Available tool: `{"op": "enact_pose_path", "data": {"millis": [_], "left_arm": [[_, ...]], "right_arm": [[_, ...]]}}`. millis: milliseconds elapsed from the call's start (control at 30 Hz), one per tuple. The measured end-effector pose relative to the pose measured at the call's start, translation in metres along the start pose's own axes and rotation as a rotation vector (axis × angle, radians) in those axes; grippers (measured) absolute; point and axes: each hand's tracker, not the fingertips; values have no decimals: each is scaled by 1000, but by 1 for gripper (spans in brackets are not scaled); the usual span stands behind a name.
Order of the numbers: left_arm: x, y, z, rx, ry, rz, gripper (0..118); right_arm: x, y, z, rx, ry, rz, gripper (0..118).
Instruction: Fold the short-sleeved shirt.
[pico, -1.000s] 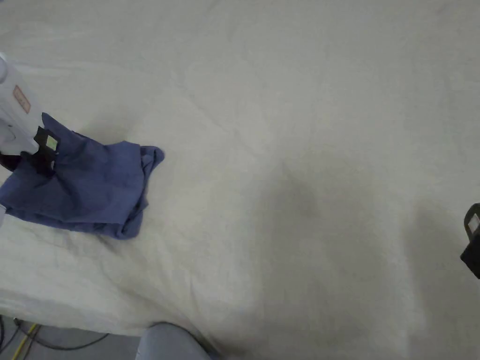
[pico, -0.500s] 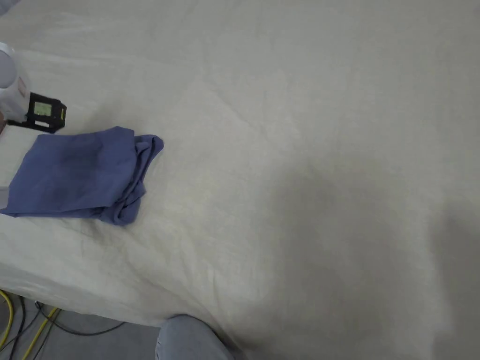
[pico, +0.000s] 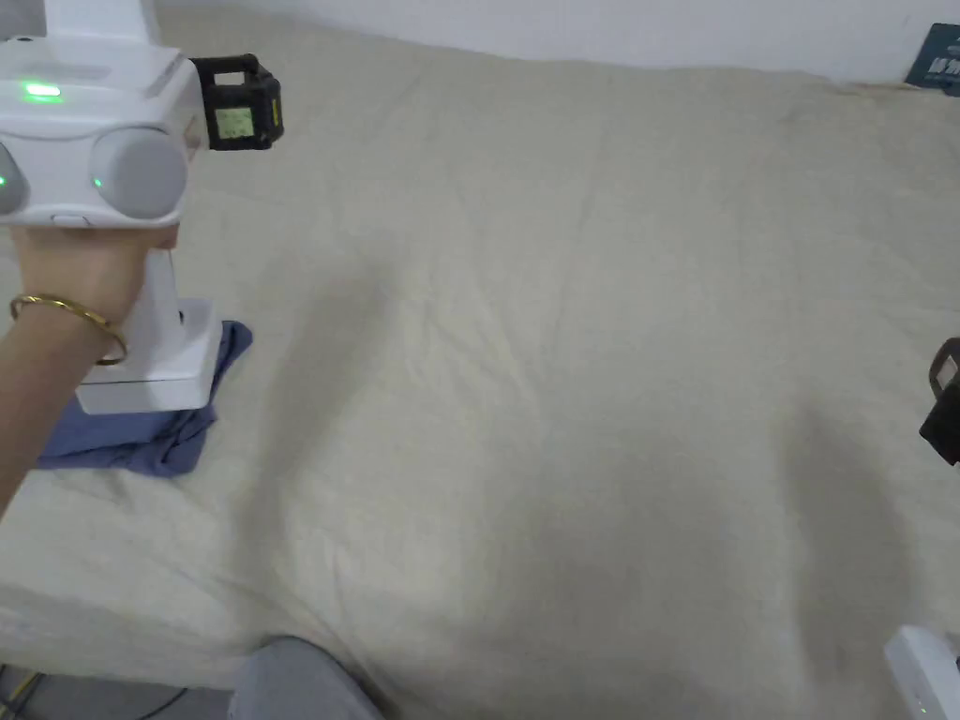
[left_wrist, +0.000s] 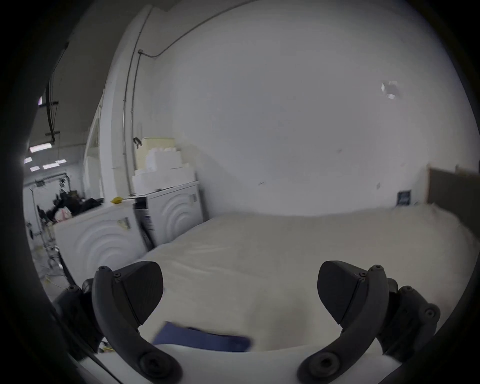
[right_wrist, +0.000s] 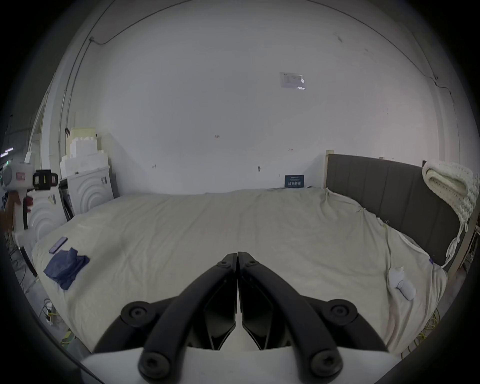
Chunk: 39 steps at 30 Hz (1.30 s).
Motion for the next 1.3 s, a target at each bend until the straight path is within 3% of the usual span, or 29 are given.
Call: {"op": "enact_pose_path", "data": {"millis": [333, 533, 667, 733, 800, 933, 1000, 1100, 1167, 1300], "left_arm": [[130, -34, 69, 42, -181, -21, 118], [166, -58, 95, 52, -224, 28, 118], [182, -71, 105, 42, -273, -23, 117], [183, -78, 111, 48, -293, -16, 106], [186, -83, 115, 49, -301, -19, 78], [184, -91, 118, 23, -330, -22, 43], [183, -96, 119, 17, -331, -27, 19], [180, -99, 124, 15, -322, -28, 13], [177, -101, 125, 9, -321, -5, 2], [175, -107, 129, 4, -314, -3, 0]], "right_arm": [[42, 29, 21, 80, -31, 23, 0], [64, 22, 20, 90, -43, 38, 0], [73, 10, 17, 86, -49, 26, 0], [68, 11, 26, 80, -51, 24, 0], [68, 4, 27, 74, -47, 18, 0], [66, -13, 23, 68, -48, 2, 0], [64, -19, 24, 64, -46, -17, 0], [49, -20, 30, 56, -44, -28, 0], [46, -24, 30, 48, -43, -29, 0], [39, -29, 31, 42, -40, -24, 0]]}}
